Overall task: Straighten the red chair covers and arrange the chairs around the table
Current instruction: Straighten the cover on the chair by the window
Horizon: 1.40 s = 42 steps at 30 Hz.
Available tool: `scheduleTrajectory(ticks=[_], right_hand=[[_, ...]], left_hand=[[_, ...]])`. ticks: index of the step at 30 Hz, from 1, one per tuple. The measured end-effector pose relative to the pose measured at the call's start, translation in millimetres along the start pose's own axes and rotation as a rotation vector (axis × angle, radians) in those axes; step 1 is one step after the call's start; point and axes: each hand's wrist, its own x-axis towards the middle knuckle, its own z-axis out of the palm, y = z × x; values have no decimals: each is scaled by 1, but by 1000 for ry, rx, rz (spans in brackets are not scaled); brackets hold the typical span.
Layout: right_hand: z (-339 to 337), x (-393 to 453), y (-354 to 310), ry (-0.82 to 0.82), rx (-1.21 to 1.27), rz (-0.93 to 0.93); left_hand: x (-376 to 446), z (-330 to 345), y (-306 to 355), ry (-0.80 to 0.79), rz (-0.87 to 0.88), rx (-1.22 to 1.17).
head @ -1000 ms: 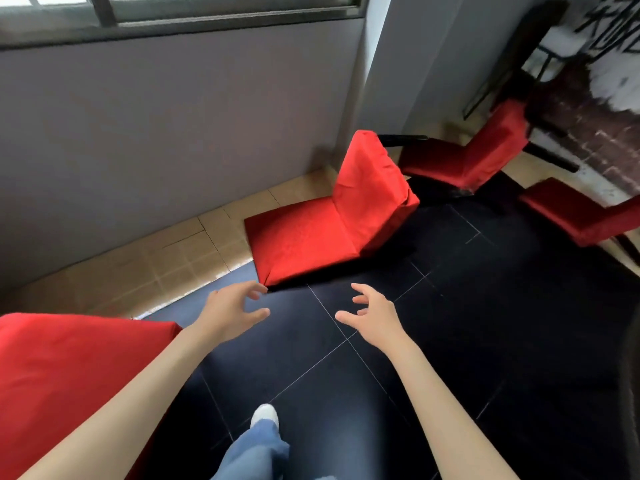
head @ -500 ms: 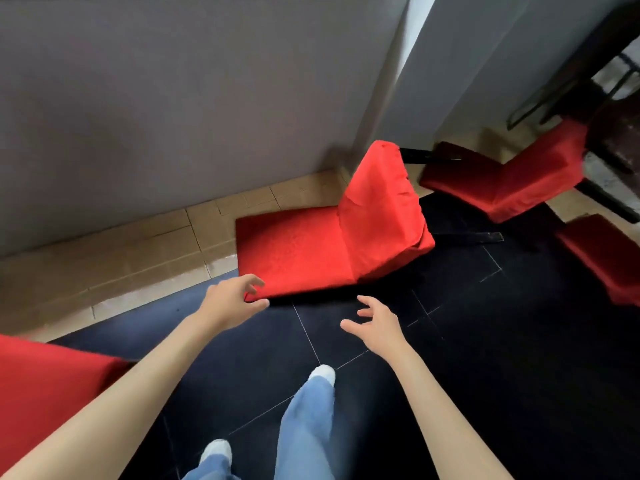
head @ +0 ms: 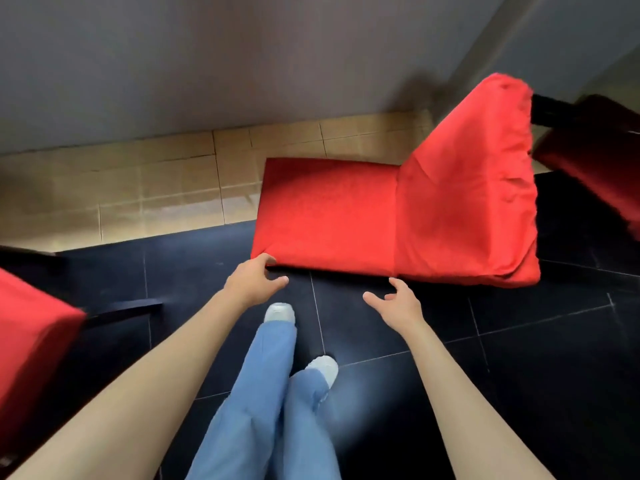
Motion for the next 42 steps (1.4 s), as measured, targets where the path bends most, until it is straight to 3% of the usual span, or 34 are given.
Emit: scheduleTrajectory(ticks=[11,18,23,28,42], right_hand=[[94,229,57,106,58,62],[162,322,92,305,162,211],[191,364,113,412,312,235],[204,391,121,469,420,190],[204,408,122,555,746,156]], left_hand=[[191,147,-57,-19,-216,-203],[274,224,-98,150,-309,-401],[310,269,-114,272,-415,-566],[332,300,-109,358,-359,-708],[371,315,-72,514,-553,-1050]])
